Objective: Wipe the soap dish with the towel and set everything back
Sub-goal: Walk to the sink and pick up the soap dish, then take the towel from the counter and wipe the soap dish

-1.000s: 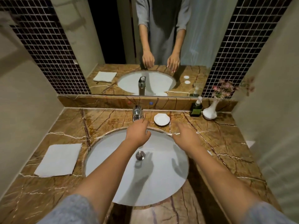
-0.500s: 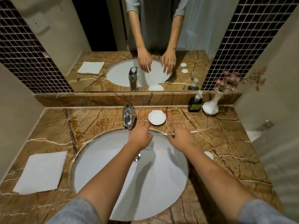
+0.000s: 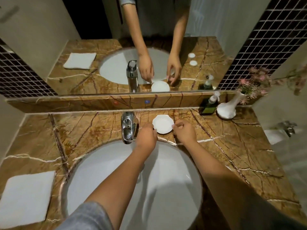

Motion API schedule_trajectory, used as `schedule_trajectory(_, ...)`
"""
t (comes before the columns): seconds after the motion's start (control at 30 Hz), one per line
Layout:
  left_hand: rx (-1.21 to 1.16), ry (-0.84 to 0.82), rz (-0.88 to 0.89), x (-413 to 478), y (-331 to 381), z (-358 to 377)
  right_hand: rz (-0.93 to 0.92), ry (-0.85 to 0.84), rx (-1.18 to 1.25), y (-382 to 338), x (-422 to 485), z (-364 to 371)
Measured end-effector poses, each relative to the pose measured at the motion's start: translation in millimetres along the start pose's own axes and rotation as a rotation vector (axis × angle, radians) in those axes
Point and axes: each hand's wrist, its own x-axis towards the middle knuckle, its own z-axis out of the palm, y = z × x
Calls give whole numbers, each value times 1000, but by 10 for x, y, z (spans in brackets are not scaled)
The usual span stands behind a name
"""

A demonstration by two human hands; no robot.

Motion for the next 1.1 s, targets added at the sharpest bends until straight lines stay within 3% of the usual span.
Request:
schedule_trajectory(0.17, -9, -40, -176, 242, -32, 108, 75, -8, 16, 32, 209, 203)
schedule_trajectory(0.5, 7, -82, -174, 374, -50, 163, 96, -55, 5, 129, 303, 273)
schedule_trajectory(0.8, -62, -99, -178, -93, -114, 69, 58, -91, 15, 247, -123, 191)
schedule_trajectory(1.1, -184, -171, -233, -814, -565, 53, -35, -257, -13, 523, -831, 237)
